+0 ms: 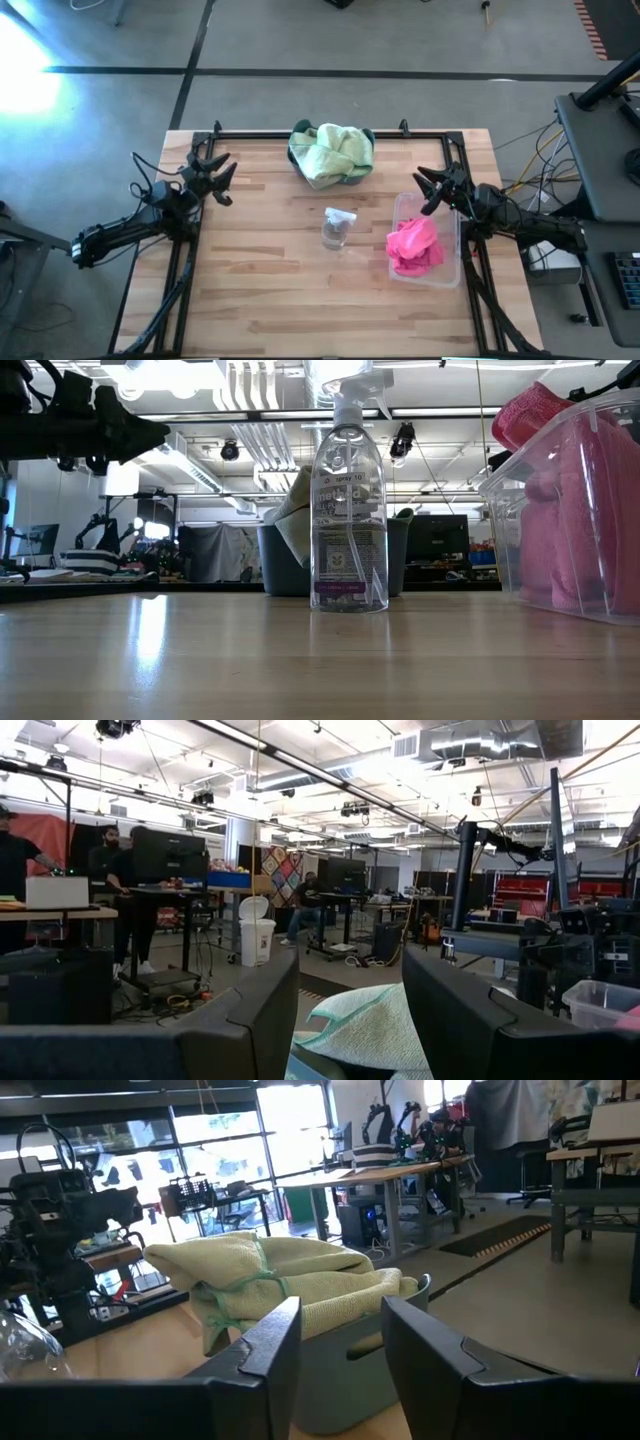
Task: Sort microfiber towel by color & place in baskets
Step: Return to Home Position
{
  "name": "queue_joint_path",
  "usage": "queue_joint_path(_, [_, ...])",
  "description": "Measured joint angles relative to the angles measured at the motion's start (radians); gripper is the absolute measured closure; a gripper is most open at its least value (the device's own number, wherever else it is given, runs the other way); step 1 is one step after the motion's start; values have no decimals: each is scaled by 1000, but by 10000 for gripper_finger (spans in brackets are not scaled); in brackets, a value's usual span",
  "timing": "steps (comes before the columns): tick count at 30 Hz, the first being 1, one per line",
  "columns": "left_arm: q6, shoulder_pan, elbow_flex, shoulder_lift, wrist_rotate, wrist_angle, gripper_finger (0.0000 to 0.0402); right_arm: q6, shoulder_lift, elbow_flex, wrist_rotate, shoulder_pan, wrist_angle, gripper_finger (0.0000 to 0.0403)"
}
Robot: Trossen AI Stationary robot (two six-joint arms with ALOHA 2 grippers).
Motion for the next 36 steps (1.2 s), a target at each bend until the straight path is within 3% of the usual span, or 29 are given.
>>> queue_joint_path(36, [0,0,3,0,0,1,238,0,0,0,0,0,0,270])
